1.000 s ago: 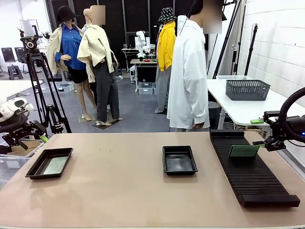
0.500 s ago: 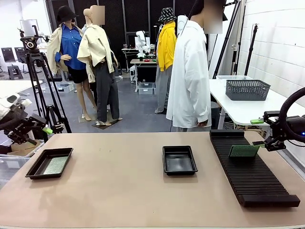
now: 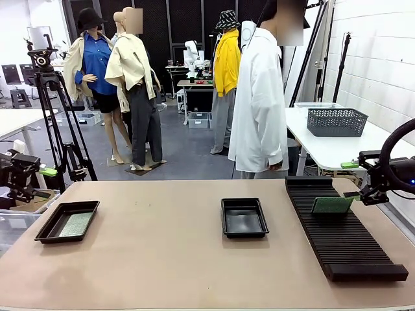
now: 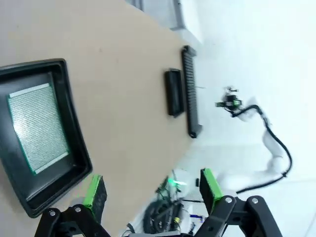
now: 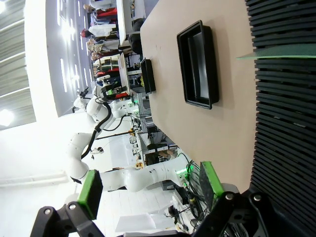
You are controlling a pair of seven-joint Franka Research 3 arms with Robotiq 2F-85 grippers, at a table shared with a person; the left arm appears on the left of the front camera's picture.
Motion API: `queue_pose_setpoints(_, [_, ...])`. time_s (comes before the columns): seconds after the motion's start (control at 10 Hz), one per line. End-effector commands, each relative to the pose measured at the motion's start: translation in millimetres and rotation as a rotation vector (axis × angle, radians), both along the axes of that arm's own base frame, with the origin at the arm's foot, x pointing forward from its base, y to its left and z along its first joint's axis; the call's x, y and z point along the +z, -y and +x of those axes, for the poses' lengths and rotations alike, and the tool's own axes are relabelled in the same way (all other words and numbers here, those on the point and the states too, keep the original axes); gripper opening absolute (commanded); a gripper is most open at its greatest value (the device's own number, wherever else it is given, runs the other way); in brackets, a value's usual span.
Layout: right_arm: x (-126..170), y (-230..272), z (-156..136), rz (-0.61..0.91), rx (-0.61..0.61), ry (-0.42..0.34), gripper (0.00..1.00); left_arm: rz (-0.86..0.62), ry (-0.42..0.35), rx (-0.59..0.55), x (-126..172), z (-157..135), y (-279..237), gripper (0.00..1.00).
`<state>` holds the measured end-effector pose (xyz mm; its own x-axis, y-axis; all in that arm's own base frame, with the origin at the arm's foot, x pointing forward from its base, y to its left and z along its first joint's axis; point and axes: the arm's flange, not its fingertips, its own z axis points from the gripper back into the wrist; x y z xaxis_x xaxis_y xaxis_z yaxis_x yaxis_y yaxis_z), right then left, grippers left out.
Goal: Inspect and transfer BCBs to ESD trays.
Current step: Pick up the Blank PCB from the PCB Rack and place it in the right ESD tray.
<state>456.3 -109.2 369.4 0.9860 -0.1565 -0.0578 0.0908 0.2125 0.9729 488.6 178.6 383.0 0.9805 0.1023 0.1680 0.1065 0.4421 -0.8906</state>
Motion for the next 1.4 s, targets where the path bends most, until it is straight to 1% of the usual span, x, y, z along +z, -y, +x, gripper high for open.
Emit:
queue_pose_setpoints(0.0, [1.3,-0.6,-0.4,-0.003,0.002,-0.013,1.00,-0.139,-0.008,-0.060,-10.9,11.3,-16.4,1.00])
queue_pose_setpoints(0.2, [1.3,-0.6,-0.4,-0.003,0.002,-0.013,1.00,-0.296,0.008,-0.100,-23.1,8.1,-28.3,1.00])
queue_pose_setpoints(0.3, [1.3,-0.6,-0.4,-0.003,0.002,-0.013,1.00,-0.355,0.000,-0.114,-23.1,6.5,-31.8,1.00])
queue_pose_setpoints(0.6, [1.3,-0.6,-0.4,-0.003,0.002,-0.013,1.00,-0.358,-0.015,-0.080,-24.5,1.8,-39.8,1.00])
queue_pose_setpoints(0.7, [1.3,-0.6,-0.4,-0.003,0.002,-0.013,1.00,-0.345,-0.020,-0.100,-26.0,-1.2,-41.4,1.00])
queue_pose_setpoints(0.8, [1.3,-0.6,-0.4,-0.003,0.002,-0.013,1.00,-0.346,-0.016,-0.103,-29.3,-0.8,-32.9,1.00])
queue_pose_setpoints(1.3, [1.3,-0.6,-0.4,-0.003,0.002,-0.013,1.00,-0.346,-0.016,-0.103,-29.3,-0.8,-32.9,1.00])
